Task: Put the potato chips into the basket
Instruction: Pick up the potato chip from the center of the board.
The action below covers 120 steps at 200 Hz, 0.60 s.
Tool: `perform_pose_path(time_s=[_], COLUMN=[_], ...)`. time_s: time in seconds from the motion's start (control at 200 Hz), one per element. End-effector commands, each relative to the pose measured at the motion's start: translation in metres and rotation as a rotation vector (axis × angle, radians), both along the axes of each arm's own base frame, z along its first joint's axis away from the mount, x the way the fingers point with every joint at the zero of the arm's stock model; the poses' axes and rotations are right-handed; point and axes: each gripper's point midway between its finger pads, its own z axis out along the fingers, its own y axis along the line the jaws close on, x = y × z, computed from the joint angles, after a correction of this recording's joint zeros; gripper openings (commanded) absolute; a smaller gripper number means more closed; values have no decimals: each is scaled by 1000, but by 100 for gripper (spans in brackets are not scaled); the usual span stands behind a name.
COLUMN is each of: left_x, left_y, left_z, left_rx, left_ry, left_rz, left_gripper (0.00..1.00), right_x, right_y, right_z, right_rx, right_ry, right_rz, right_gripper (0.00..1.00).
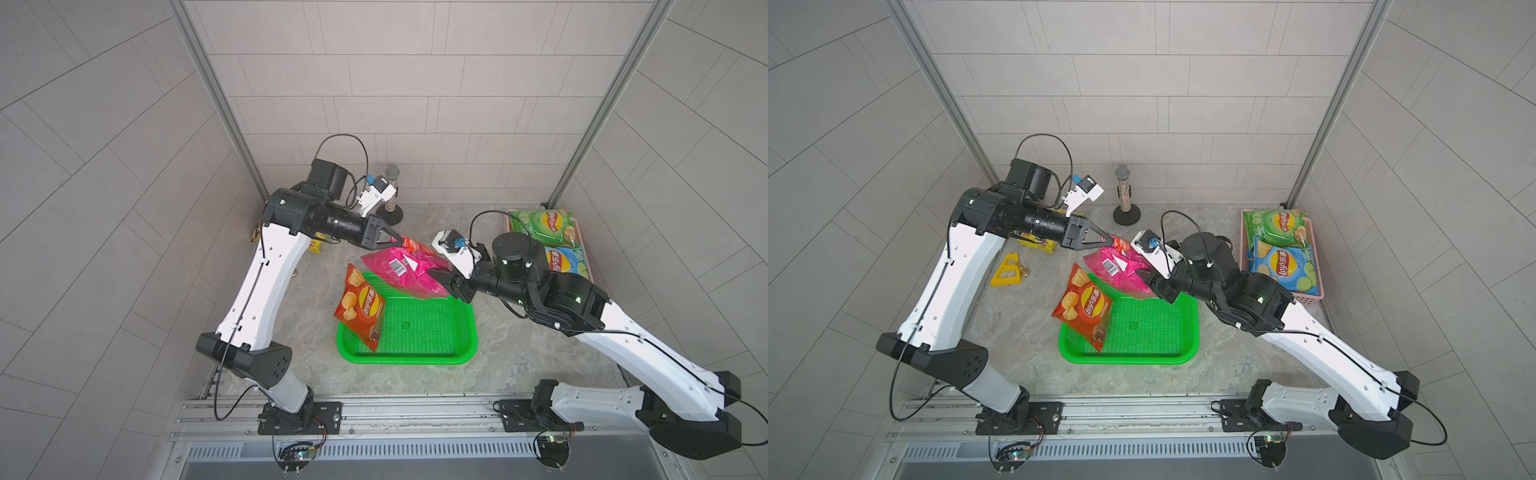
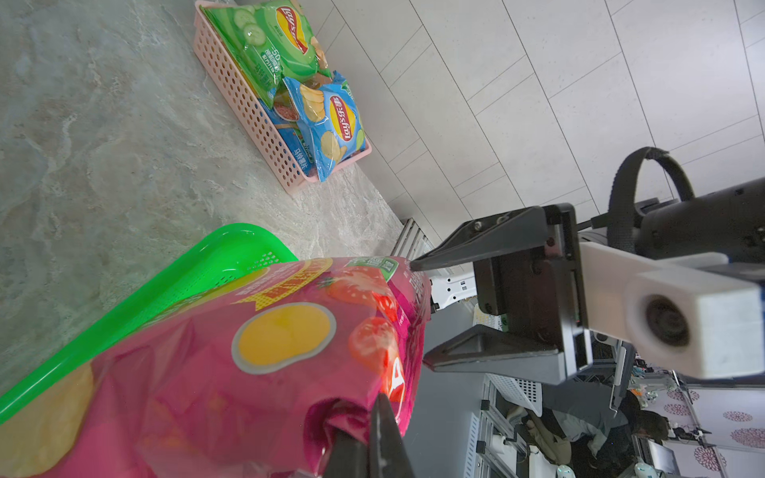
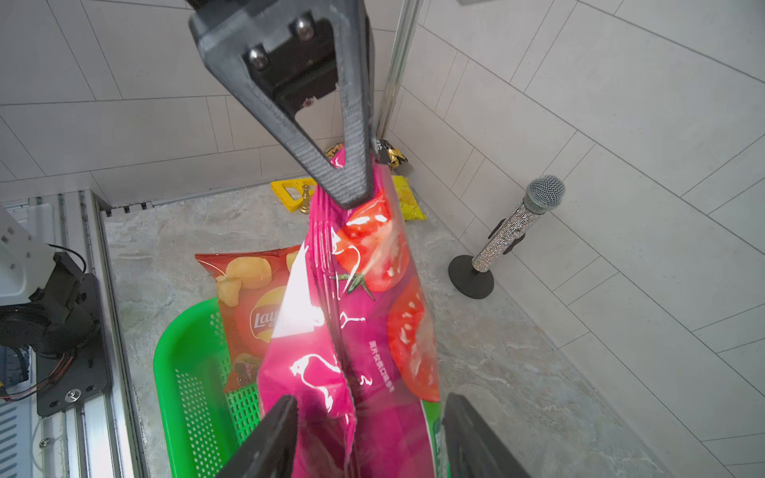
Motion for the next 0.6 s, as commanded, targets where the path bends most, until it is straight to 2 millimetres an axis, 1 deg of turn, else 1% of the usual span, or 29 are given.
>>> perform_pose_path(time_s=[0.0,0.08,0.16,0.405,0.435,0.5,0.595], left_x=[-7,-10,-12,-14,-14,-15,-15], left_y=[-3,-3,-4,-7,-7,-7,-8], left_z=[7,6,5,6,5,6,7], left_rx=[-18,-18,-16,-21,-21,-22,-23], left_ry=[-28,-27,-23,-23,-22,-25,-26], left_rz=[-39,-51,-60,-73,-73,-75,-78], left_gripper=[0,0,0,0,0,0,0], right_x=[-2,0,1,0,0,1,1], right_y=[-2,-3,-5,-1,-1,-1,0], right_z=[3,-1,-4,-16,-17,-19,-22], right_rx=[2,1,-5,-25,-26,-26,-27], right_ry=[-11,-17,-21,13,14,15,19], right_rz=[7,-7,-15,-1,-2,-4,-5], right_gripper=[59,54,47,46,44,37,37])
